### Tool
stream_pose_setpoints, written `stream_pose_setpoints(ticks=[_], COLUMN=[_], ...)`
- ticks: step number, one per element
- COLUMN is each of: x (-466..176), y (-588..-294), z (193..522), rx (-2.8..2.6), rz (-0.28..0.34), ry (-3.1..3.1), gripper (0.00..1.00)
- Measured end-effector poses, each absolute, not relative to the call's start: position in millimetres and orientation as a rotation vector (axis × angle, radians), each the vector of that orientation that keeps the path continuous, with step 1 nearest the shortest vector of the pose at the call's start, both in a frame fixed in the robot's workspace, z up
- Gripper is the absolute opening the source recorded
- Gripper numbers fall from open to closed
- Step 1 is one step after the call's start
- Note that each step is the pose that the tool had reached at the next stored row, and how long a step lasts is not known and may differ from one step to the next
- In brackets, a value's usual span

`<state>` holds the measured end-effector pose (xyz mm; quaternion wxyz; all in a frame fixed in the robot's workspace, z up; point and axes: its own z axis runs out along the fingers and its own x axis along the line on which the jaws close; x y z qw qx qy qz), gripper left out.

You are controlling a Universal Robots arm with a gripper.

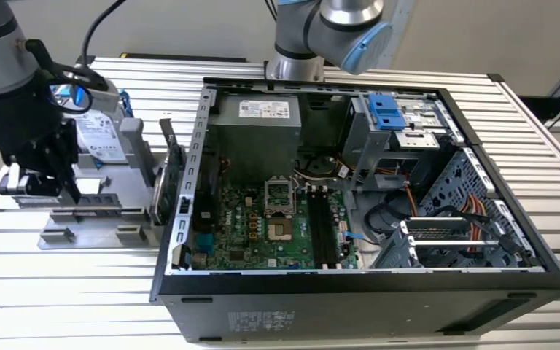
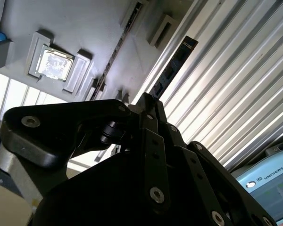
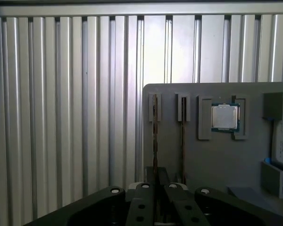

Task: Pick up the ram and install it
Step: 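Pick up the ram and move it above insertion slot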

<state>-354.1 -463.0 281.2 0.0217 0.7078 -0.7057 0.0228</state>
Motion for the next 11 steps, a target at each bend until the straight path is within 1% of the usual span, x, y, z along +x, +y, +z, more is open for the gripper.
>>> stream_pose_setpoints(ticks=[11], x=[-354.3], y=[-463.0], z=[286.7], rx=[2.193], rz=[0.071], ry=[-2.187], gripper=[0.00])
